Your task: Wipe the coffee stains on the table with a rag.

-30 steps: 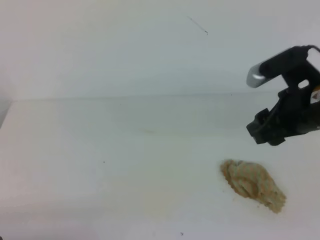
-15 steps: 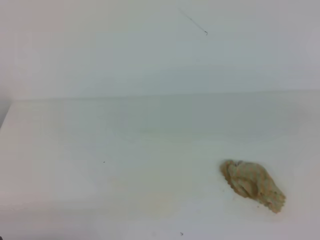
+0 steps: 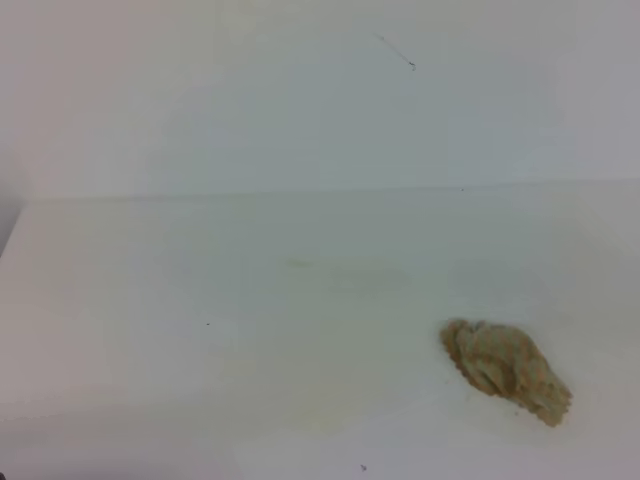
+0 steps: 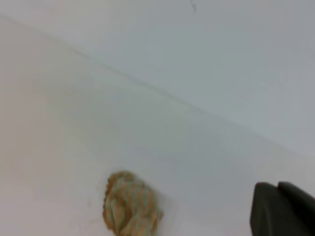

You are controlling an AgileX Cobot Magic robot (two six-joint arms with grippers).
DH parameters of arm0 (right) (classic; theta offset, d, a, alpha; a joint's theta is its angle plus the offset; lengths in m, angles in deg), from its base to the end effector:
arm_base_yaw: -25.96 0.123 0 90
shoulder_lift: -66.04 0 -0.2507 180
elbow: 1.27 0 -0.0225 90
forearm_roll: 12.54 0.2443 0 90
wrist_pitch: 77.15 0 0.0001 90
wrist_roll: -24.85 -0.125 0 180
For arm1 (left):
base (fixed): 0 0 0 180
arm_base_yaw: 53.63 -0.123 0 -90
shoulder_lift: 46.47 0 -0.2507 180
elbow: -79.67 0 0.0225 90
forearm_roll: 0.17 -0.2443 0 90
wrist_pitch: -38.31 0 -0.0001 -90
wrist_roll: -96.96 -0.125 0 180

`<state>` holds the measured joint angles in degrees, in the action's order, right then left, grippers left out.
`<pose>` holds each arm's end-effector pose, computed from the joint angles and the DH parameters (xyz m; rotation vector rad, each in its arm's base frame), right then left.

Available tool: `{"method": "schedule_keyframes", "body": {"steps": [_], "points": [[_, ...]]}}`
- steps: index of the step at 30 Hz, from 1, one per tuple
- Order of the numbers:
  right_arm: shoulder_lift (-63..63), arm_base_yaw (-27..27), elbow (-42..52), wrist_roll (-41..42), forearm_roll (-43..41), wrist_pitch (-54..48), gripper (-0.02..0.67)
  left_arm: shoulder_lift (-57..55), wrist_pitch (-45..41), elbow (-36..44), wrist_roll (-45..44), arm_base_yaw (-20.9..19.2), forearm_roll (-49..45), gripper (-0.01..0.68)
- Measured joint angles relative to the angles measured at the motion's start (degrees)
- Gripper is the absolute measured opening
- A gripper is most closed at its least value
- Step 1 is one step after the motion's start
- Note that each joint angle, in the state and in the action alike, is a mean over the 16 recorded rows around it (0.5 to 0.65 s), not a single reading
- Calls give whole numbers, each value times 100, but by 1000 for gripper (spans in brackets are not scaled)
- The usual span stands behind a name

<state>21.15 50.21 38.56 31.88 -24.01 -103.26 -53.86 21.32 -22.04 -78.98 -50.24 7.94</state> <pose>0.1689 0.0641 0.3014 -0.6285 1.8195 -0.0038 0.1147 -0.0120 0.1689 -0.1023 1.7917 -0.2272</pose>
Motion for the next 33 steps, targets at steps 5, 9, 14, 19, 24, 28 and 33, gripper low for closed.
{"method": "schedule_keyframes", "body": {"steps": [5,9,14,19,24,28,33], "points": [[81,11,149,6,-73,-22,0,0,0,0,0,0,0,1],[285,-83,181,9,-36,-217,0,0,0,0,0,0,-2,1],[889,-444,290,-1,-69,-253,0,10,0,0,0,0,-6,1],[1811,-1150,773,-58,-61,251,0,10,0,0,0,0,-9,1],[2773,-1943,1657,-233,-39,991,0,10,0,0,0,0,-11,1],[3332,-2423,2488,-383,51,1511,0,0,0,0,0,0,-11,1],[3675,-2730,3327,-555,351,1575,0,0,0,0,0,0,-11,1]]}}
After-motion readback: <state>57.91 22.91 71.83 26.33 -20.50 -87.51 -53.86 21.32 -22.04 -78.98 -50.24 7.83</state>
